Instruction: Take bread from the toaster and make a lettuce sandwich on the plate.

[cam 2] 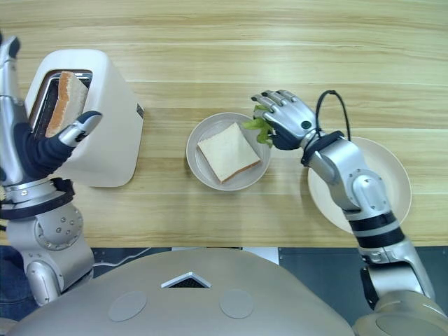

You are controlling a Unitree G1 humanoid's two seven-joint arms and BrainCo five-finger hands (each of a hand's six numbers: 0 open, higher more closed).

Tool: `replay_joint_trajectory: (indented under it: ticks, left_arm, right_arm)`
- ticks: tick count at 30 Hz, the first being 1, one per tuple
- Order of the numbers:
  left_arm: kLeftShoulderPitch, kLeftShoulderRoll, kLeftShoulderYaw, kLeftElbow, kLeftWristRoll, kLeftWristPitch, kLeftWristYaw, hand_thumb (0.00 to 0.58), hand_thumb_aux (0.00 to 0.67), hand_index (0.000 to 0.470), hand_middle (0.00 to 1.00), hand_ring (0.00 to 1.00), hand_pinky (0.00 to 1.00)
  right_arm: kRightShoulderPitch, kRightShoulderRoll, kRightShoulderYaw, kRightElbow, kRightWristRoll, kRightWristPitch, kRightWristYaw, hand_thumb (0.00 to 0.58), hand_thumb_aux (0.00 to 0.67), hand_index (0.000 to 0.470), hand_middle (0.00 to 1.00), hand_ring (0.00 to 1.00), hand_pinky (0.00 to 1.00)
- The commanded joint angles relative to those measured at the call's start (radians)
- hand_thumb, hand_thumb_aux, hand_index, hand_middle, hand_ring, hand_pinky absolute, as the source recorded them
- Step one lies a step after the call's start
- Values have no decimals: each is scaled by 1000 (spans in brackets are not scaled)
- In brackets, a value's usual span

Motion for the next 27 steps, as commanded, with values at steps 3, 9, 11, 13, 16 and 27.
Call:
replay_joint_trajectory:
  ticks: [3,9,11,13,16,27]
  left_arm:
    - [52,-3,57,77,-43,-8,-6,0,0,0,0,0,0]
    - [94,-9,54,166,-33,13,-39,0,0,0,0,0,0]
    - [96,-10,46,178,-34,13,-40,0,0,0,0,0,0]
    - [91,-13,35,180,-32,15,-46,0,0,0,0,0,0]
    - [83,-15,21,189,-30,19,-49,0,0,0,0,0,0]
    - [68,-13,4,215,-18,40,-46,0,0,0,0,0,0]
  right_arm:
    - [9,61,66,4,-22,11,4,580,670,470,0,0,0]
    - [28,75,135,63,-50,-5,1,580,670,470,0,0,0]
    - [31,70,147,71,-59,-12,-3,580,670,470,0,0,0]
    - [35,71,163,69,-64,-23,-2,580,670,470,0,0,0]
    - [41,75,170,48,-64,-23,0,580,670,470,0,0,0]
    - [48,117,130,-30,-26,0,-48,0,0,0,0,0,0]
